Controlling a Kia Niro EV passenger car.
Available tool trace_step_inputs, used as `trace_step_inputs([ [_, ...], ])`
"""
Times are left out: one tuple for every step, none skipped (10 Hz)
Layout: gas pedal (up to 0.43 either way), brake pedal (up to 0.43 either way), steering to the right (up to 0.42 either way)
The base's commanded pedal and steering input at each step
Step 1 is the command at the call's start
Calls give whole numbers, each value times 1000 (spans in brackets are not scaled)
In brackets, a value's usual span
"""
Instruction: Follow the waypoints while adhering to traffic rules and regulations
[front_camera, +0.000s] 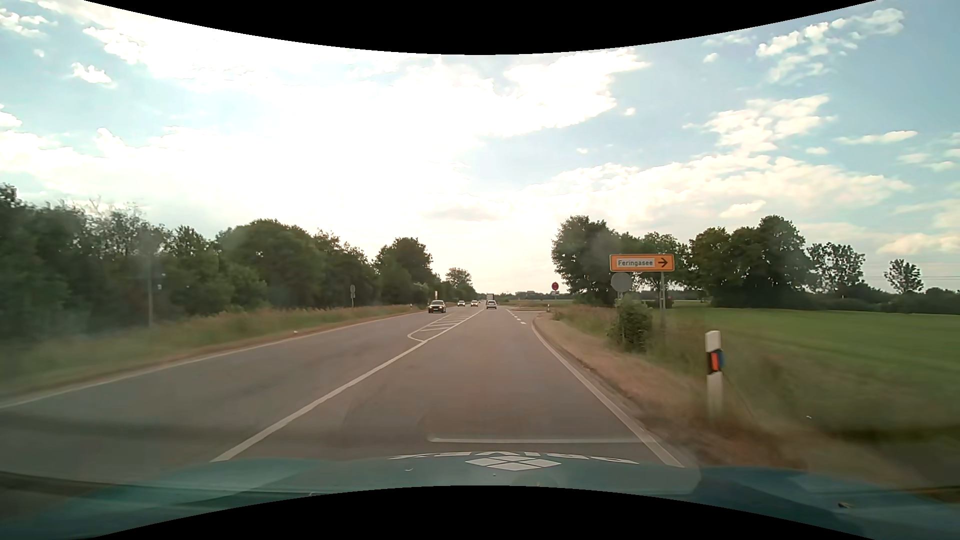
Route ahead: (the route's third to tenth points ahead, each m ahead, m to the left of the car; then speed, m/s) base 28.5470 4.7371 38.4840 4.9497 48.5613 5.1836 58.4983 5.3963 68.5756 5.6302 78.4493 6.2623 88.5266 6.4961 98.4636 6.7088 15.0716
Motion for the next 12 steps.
trace_step_inputs([
  [177,0,2],
  [177,0,1],
  [177,0,1],
  [177,0,2],
  [177,0,1],
  [177,0,1],
  [177,0,1],
  [177,0,1],
  [177,0,0],
  [177,0,-2],
  [177,0,-3],
  [177,0,-3],
])
